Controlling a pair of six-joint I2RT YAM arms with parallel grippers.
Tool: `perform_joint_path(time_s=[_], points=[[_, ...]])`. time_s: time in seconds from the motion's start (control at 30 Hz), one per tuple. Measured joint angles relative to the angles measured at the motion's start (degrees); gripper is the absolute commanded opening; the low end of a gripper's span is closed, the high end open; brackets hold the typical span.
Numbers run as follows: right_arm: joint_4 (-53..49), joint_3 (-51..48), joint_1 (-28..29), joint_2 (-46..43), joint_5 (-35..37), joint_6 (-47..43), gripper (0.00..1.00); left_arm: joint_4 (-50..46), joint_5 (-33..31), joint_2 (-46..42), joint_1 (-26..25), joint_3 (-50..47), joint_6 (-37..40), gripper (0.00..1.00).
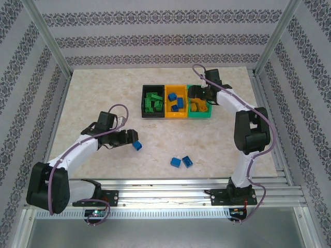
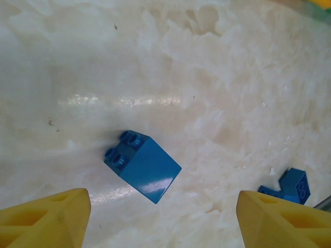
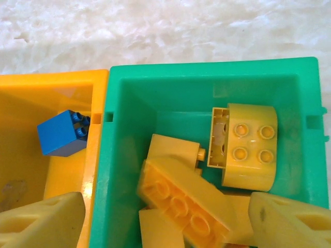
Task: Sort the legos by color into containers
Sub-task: Place the lego in the container, then pick up the lego from the middle-left of the table.
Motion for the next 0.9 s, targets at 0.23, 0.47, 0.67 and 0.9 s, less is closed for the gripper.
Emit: perform_joint_path(time_s=[0.23,0.47,0.67,0.9], points=[[0.68,-4.46,0.04,-2.29,-0.28,-0.2,0.86,-2.14,-2.75,6.99,-4.81,4.39,1.95,0.76],[1.49,-10.78,0.17,-9.7,-0.46,-0.17,0.87,-5.33,-7.19,14.01,-8.44,8.37,3.74,0.75],[1.75,-15.45,1.44,-15.89,-0.44,-0.2,0.87,-7.02,-10.71,20.11,-10.97,11.06,5.16,0.59],[1.4,-19.98,2.45,-22.62,-0.39,-0.22,0.87,-7.89,-12.72,21.51,-11.37,13.11,6.27,0.43]])
